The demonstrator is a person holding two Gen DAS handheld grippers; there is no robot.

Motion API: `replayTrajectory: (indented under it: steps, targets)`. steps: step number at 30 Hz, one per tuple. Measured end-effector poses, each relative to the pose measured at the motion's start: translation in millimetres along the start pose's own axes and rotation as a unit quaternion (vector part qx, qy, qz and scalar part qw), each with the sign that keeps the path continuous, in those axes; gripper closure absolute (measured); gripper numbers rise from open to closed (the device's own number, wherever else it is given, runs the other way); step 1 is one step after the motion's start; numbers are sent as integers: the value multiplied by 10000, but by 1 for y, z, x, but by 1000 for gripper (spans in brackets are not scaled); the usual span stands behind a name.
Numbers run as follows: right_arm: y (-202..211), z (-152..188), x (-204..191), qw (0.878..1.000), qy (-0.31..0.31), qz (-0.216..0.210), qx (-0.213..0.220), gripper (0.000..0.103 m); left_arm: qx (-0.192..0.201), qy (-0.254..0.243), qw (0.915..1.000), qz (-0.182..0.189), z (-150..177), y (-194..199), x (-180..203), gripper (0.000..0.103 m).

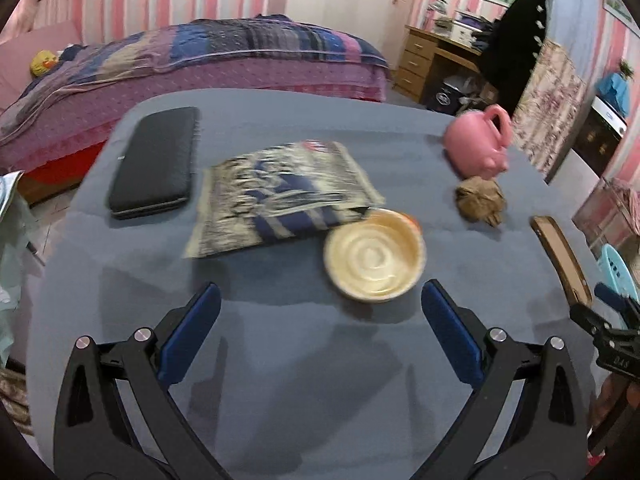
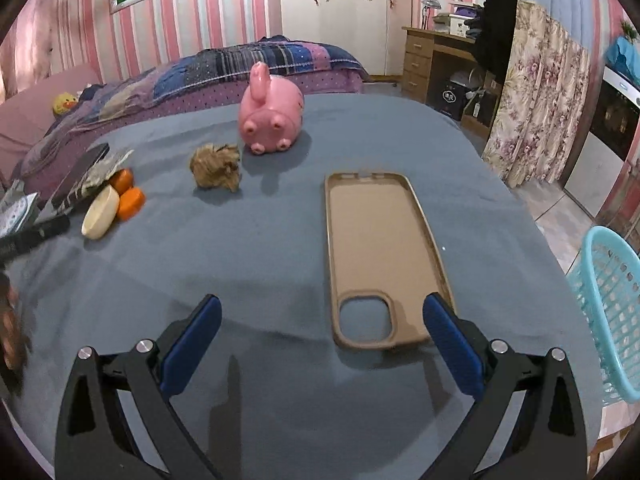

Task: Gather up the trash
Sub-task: 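Move both grippers back over the table toward the remaining items, then grasp the cream round lid with the left gripper while the right gripper grasps the brown crumpled paper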

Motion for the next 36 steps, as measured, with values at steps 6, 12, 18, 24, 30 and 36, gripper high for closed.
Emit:
replayTrajectory:
  steps: [6, 12, 18, 24, 30, 36]
  targets:
    - [-10, -9, -10, 9999, 94, 84, 23, 5, -92, -234, 9994, 251, -11, -23, 29, 21]
    - [-18, -15, -25, 9994, 334, 7, 25, 6, -226, -445, 9984, 250, -7, -29, 31, 43]
    - [-29, -33, -54, 9983, 528, -207, 111, 18, -201, -390, 9990, 73, 7, -4, 6, 43]
    - [-45, -60, -87, 9967, 672, -417, 167, 23, -57, -223, 9989, -420, 13, 15, -33, 43]
    - [-63, -83, -108, 9955, 816, -462, 137, 29, -13, -17, 9983, -590, 10, 20, -58, 43]
    - [-77, -90, -124, 9924, 1110, -537, 28, 55, -51, -72, 9977, -675, 12, 22, -58, 43]
Point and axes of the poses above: each gripper's, at about its wrist camera, not at the fingertips, and y roughly against the way its jaws point, x to its right, z to its underside, the point moved 9 cm from there along -y, roughly the way its jaws point, and after that the axes turned 8 degrees about z, right-handed, at the moved point
